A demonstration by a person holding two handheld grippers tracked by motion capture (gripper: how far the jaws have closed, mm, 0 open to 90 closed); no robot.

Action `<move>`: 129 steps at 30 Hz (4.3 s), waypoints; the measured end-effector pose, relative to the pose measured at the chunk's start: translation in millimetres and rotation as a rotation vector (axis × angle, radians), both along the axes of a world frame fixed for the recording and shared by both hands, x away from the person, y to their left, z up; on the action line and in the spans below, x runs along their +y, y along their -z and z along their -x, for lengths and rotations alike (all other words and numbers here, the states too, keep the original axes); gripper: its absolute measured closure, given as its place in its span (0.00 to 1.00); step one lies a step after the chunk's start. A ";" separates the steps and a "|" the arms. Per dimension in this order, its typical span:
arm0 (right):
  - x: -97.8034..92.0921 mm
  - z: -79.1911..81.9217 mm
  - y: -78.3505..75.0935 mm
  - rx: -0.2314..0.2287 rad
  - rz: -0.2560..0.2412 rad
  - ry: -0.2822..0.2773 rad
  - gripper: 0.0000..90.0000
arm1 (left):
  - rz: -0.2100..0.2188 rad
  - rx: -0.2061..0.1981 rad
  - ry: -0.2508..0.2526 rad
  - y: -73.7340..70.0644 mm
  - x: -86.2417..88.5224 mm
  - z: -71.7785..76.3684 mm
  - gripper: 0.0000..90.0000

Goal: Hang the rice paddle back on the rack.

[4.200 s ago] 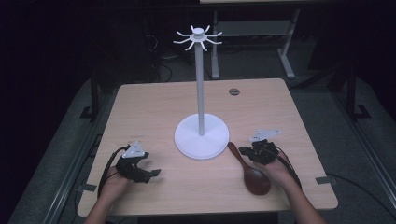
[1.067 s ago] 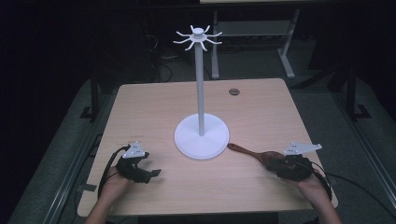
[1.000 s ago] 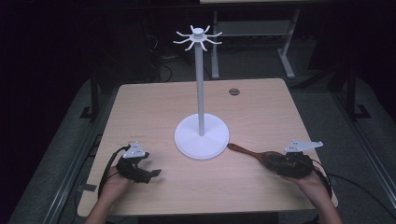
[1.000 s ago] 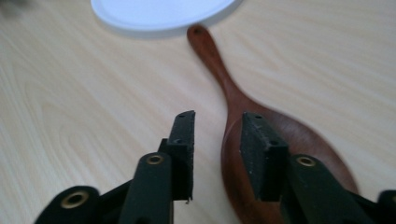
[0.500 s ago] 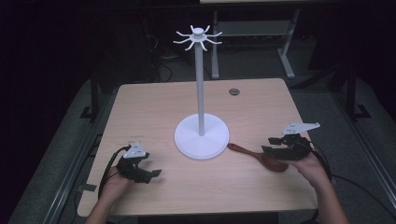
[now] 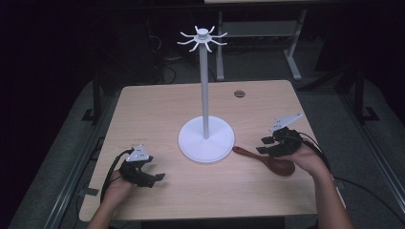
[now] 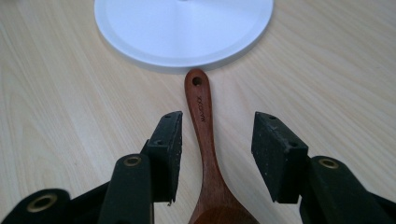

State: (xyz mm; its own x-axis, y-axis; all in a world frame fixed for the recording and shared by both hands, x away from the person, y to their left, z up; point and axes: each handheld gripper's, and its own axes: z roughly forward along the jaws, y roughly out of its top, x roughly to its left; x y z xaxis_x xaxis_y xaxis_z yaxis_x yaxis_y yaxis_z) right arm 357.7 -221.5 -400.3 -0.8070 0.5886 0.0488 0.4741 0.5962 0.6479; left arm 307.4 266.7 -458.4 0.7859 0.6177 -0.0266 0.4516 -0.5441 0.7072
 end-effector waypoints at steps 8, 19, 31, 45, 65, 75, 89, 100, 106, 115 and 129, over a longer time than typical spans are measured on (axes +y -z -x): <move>26.2 -21.4 6.0 0.058 0.182 -0.099 0.60 | 0.002 0.001 0.001 -0.5 0.4 -0.2 0.15; 40.9 -25.6 24.3 0.137 0.330 -0.138 0.72 | 0.001 0.001 0.001 -0.3 0.9 -0.5 0.15; 45.4 -26.8 39.0 0.170 0.400 -0.134 0.79 | 0.007 0.001 -0.007 -0.2 1.4 -0.3 0.15; 45.1 -28.8 40.0 0.188 0.396 -0.122 0.83 | 0.001 0.001 -0.003 -0.1 1.2 -0.4 0.15; 28.1 -29.2 37.4 0.155 0.280 -0.103 0.86 | 0.005 0.003 -0.005 -0.5 2.1 -0.2 0.15; 6.5 -25.7 19.1 0.084 0.037 -0.055 0.86 | 0.010 0.004 -0.009 -0.3 1.5 0.1 0.15; -22.2 -25.8 11.8 -0.011 -0.234 0.009 0.86 | 0.009 0.004 -0.009 -0.6 1.5 0.1 0.15; -36.7 -22.2 2.5 -0.092 -0.372 0.066 0.86 | 0.008 0.005 -0.008 -0.3 1.4 -0.1 0.15; -39.9 -19.8 -2.6 -0.115 -0.431 0.075 0.86 | 0.004 0.004 -0.006 -0.4 1.7 -0.3 0.15; -41.3 -14.7 -12.5 -0.159 -0.472 0.093 0.86 | 0.002 0.005 -0.006 -0.5 1.7 -0.5 0.15; -20.1 -10.7 -47.9 -0.227 -0.460 0.096 0.86 | 0.007 -0.001 -0.006 0.2 0.6 -0.7 0.15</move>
